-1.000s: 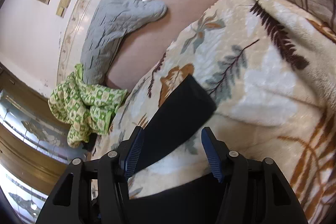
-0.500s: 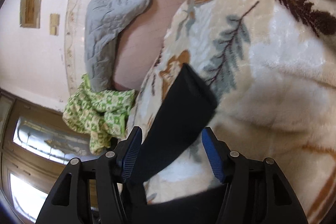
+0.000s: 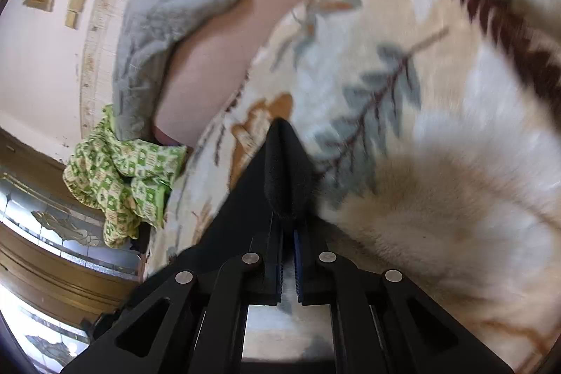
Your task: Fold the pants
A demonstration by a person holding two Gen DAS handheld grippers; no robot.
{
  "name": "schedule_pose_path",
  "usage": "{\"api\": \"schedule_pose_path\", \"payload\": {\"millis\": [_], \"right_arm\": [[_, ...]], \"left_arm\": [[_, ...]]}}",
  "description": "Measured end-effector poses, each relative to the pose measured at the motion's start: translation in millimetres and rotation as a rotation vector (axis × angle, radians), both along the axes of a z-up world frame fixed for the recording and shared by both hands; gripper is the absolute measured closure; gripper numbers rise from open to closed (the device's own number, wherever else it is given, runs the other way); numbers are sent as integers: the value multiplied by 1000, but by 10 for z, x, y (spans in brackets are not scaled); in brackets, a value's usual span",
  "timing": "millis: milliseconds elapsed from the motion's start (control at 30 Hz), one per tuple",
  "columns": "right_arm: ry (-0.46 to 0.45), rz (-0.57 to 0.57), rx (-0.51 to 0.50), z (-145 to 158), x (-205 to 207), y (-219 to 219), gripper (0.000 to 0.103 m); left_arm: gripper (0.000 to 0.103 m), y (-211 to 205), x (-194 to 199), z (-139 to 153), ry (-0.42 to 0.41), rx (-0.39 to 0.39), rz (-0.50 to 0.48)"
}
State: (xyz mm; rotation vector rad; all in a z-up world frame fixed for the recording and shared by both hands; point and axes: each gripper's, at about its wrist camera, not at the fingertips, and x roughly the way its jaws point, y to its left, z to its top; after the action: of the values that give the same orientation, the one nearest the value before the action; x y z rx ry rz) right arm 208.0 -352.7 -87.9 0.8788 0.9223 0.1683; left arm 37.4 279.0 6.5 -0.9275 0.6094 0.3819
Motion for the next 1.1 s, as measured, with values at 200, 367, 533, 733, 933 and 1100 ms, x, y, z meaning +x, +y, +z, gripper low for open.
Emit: {"api": "schedule_pose_path", "payload": {"millis": [200, 367, 533, 733, 933, 1100], "right_arm": [[24, 31, -68, 220, -175, 65, 100], [83, -23, -113, 238, -429, -47, 100], [118, -22, -166, 183, -557, -87, 99], [112, -92, -514, 375, -577, -75, 92], [-58, 145, -532, 537, -543, 364, 90], [37, 315, -568, 221, -382, 736, 84]], "left_arm": [[54, -672, -150, 85, -45, 62, -172], [53, -1535, -105, -142, 10, 140, -415], [53, -2002, -21, -324, 156, 305, -505], [49, -2205, 143, -331, 287, 392, -461], [28, -2461, 282, -382, 308, 475, -497], [21, -2577, 352, -434, 321, 518, -518]]}}
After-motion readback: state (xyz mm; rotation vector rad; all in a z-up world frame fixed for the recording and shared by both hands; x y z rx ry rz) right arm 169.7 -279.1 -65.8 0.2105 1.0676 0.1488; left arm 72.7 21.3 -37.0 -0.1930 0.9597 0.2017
